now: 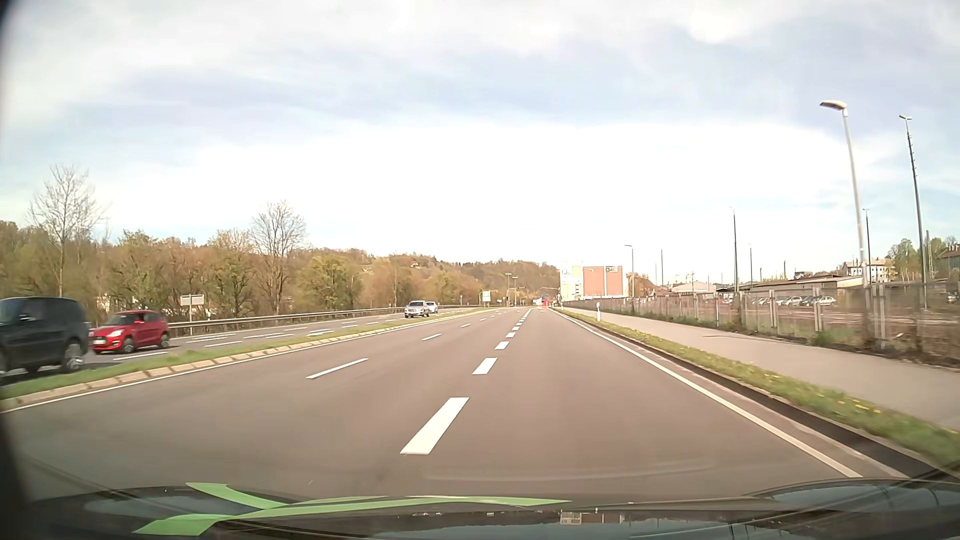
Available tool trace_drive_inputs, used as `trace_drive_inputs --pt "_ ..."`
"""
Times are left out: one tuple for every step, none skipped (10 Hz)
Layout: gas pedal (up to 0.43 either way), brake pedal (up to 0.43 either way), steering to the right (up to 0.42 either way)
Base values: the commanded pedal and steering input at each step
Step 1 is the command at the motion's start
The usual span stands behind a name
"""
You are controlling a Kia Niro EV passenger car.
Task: Follow the waypoints while adhering to traffic rules and regulations
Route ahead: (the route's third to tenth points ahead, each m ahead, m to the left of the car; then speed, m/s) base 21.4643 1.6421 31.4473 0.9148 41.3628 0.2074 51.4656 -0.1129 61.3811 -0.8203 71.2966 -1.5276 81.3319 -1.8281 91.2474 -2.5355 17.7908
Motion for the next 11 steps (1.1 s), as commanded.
trace_drive_inputs --pt "0.150 0.000 -0.012" --pt "0.150 0.000 -0.012" --pt "0.150 0.000 -0.012" --pt "0.138 0.000 -0.012" --pt "0.138 0.000 -0.009" --pt "0.138 0.000 -0.006" --pt "0.138 0.000 -0.004" --pt "0.130 0.000 -0.004" --pt "0.118 0.000 -0.004" --pt "0.110 0.000 -0.003" --pt "0.110 0.000 -0.003"
